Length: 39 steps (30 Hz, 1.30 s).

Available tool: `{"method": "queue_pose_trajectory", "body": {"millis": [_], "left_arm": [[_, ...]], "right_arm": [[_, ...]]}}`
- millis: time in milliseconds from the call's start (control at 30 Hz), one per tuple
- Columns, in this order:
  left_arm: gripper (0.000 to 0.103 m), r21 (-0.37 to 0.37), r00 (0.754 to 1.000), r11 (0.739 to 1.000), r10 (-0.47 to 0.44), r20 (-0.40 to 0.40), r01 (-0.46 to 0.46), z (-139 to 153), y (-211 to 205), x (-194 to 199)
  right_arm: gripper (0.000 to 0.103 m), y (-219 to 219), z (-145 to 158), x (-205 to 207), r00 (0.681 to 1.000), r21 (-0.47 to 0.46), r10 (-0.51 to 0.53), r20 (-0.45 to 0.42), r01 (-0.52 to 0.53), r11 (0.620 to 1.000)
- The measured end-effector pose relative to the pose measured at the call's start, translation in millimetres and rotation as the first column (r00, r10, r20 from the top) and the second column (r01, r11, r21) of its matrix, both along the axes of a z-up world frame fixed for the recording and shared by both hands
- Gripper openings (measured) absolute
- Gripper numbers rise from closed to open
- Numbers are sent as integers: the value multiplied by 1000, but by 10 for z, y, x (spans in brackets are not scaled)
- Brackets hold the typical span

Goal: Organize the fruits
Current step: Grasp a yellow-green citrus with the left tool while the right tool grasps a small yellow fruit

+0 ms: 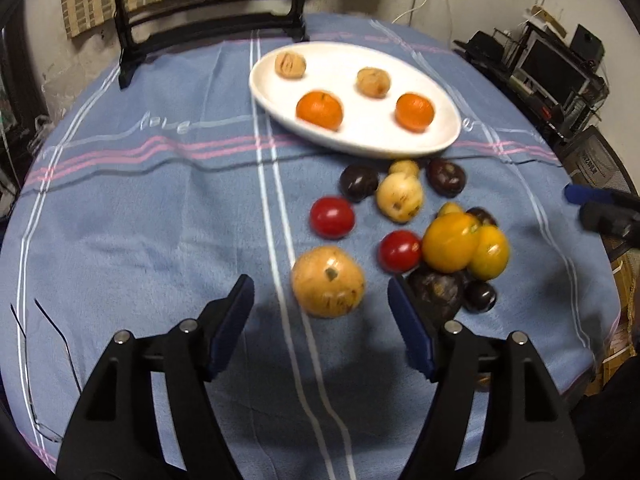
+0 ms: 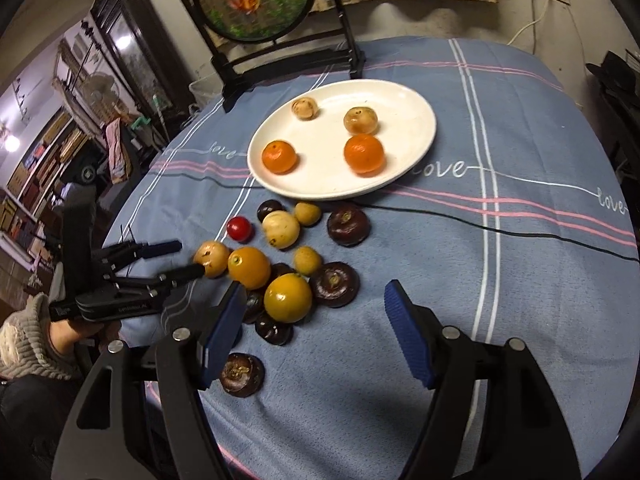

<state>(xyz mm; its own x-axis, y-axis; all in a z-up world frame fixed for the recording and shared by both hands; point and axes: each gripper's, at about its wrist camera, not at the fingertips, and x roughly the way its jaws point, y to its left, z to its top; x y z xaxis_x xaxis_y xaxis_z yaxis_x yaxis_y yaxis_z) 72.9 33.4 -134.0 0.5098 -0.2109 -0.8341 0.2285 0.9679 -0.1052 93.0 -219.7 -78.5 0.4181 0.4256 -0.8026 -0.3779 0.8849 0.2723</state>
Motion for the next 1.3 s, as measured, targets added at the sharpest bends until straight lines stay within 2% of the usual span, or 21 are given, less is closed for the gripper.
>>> {"method": "queue_pose_trajectory", "body": {"millis": [100, 233, 333, 433, 500, 533, 600, 700, 767, 833, 1067, 1200, 1233, 1300], "left_arm": [[71, -10, 998, 999, -49, 28, 49, 114, -130, 7], [71, 3, 983, 985, -171, 60, 171, 206, -458, -4], [71, 27, 971, 972, -233, 56, 232, 177, -667, -2], [71, 40, 966, 967, -254, 50, 252, 133, -761, 41], [69, 36, 968, 968, -249, 43, 247, 103, -782, 77], [63, 25, 969, 970, -245, 38, 244, 89, -783, 108], [59, 10, 970, 970, -243, 27, 243, 68, -795, 134], [59, 1, 971, 971, -241, 7, 241, -8, -819, 179], [53, -5, 970, 970, -242, 4, 242, -44, -831, 186], [39, -14, 969, 969, -247, -1, 247, -65, -834, 198], [39, -47, 979, 978, -205, 16, 206, 14, -680, 133], [39, -49, 990, 989, -141, 29, 142, 118, -408, 21], [39, -51, 993, 992, -117, 29, 119, 137, -313, -22], [38, -54, 997, 995, -78, 22, 80, 154, -158, -100]], "right_arm": [[72, 26, -30, 1, 1000, -9, 15, -8, -15, 1000], [72, -23, -36, -10, 1000, -5, 0, -7, 0, 1000], [72, -94, -61, -18, 1000, -7, -23, -18, 23, 1000], [72, -174, -48, -51, 999, -7, -39, -13, 38, 999], [72, -238, -41, -72, 999, -9, -52, -11, 52, 999], [72, -270, -39, -81, 998, -9, -60, -12, 60, 998], [72, -327, -40, -95, 997, -9, -77, -16, 77, 997], [72, -382, -44, -110, 996, -4, -92, -18, 92, 996], [72, -387, -43, -115, 996, -3, -90, -18, 90, 996], [72, -367, -49, -118, 996, -5, -82, -20, 82, 997], [72, -178, -122, -75, 998, 8, -14, -60, 15, 1000], [72, 141, -263, -14, 992, 2, 81, -98, -81, 997], [71, 220, -287, -2, 990, 1, 102, -96, -102, 995], [61, 309, -313, 15, 988, 5, 124, -90, -124, 992]]}}
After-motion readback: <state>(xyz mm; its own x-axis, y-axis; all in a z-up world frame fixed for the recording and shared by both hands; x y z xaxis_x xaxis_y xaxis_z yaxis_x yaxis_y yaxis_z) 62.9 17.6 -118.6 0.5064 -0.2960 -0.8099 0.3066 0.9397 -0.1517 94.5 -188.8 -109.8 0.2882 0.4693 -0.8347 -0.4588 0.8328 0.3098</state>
